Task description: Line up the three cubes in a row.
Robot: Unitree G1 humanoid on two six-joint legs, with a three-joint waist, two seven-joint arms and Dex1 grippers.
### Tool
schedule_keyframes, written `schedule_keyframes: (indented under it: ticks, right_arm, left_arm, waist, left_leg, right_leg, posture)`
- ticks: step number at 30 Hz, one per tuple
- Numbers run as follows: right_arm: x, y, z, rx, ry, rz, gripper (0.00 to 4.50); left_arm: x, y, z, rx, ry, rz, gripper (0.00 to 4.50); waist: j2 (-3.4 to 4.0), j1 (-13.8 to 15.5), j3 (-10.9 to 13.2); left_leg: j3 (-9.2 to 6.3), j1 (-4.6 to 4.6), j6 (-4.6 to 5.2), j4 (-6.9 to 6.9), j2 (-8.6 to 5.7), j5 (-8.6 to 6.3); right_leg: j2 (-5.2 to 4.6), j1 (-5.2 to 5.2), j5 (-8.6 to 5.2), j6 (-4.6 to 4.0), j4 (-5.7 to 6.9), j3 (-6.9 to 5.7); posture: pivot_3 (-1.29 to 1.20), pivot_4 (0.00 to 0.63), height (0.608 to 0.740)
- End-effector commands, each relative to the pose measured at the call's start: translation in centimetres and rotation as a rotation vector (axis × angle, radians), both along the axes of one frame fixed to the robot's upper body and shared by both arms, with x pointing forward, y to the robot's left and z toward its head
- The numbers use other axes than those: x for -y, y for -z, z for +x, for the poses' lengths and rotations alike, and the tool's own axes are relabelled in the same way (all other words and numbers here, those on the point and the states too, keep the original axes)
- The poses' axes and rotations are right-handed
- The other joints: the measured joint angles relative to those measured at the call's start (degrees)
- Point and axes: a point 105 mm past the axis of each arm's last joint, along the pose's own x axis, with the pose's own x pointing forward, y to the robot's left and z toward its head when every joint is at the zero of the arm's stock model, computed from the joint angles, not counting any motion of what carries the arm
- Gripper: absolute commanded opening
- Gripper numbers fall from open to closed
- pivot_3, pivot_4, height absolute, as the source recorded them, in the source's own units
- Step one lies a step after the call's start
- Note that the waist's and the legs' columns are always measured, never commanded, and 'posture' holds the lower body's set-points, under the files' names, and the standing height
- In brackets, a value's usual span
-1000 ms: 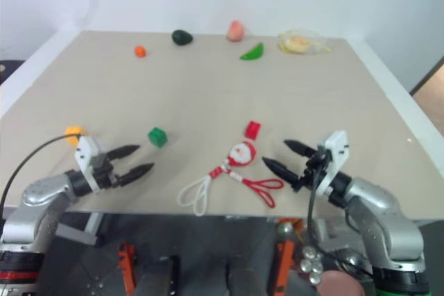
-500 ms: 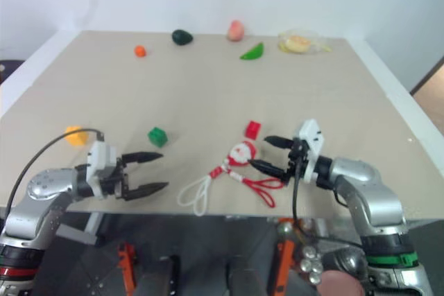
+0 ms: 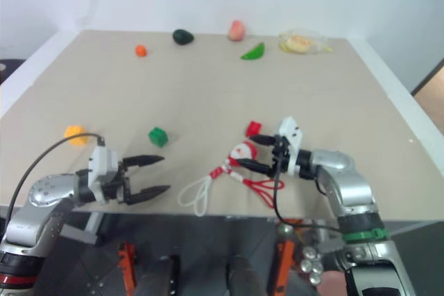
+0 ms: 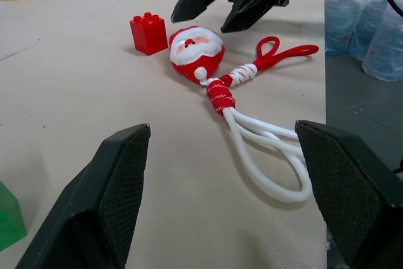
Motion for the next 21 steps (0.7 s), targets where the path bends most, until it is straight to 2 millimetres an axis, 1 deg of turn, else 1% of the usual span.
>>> schedule_keyframes:
  ticks: [1,9,14,20,21]
  right_arm:
    - [-0.3,-0.5,0.4,0.036,-0.017,-0.003,4.5]
    - [-0.3,0.7,1.0,0.018,0.005,-0.014,4.5]
    - [-0.4,1.7,1.9,0.036,0.051,-0.059,4.5]
    - [-0.9,2.1,1.9,0.047,0.039,-0.061,4.5]
    - [-1.0,2.1,1.9,0.048,0.038,-0.055,4.24]
  left_arm:
    - [0.1,-0.9,-0.4,0.043,0.003,-0.009,3.8]
    - [-0.2,-1.0,-0.5,0.044,-0.015,-0.014,3.8]
    - [-0.3,-1.1,-0.4,0.048,-0.023,-0.018,3.8]
    - [-0.5,-1.2,-0.3,0.052,-0.032,-0.02,3.8]
    - [-0.5,-1.2,-0.3,0.052,-0.033,-0.021,3.82]
  waist:
    - [0.0,0.0,0.0]
    - [0.0,0.0,0.0]
    - [0.0,0.0,0.0]
    - [0.01,0.0,0.0]
    - [0.01,0.0,0.0]
  left_leg:
    - [0.0,0.0,0.0,0.0,0.0,0.0]
    - [0.0,0.0,0.0,0.0,0.0,0.0]
    - [0.0,0.01,0.0,0.0,0.0,0.0]
    - [0.0,0.01,0.0,0.0,0.0,0.0]
    - [0.0,0.01,0.0,0.0,0.0,0.0]
  right_leg:
    - [0.0,0.0,0.0,0.0,0.0,0.0]
    - [0.0,0.0,0.0,0.0,0.0,0.0]
    - [0.01,0.0,0.02,0.0,0.01,0.0]
    - [0.01,0.01,0.02,0.0,0.01,0.0]
    - [0.01,0.01,0.02,0.0,0.01,0.0]
  posture:
    - [0.0,0.15,0.74]
    - [0.0,0.15,0.74]
    - [0.0,0.15,0.74]
    - [0.0,0.15,0.74]
    - [0.0,0.15,0.74]
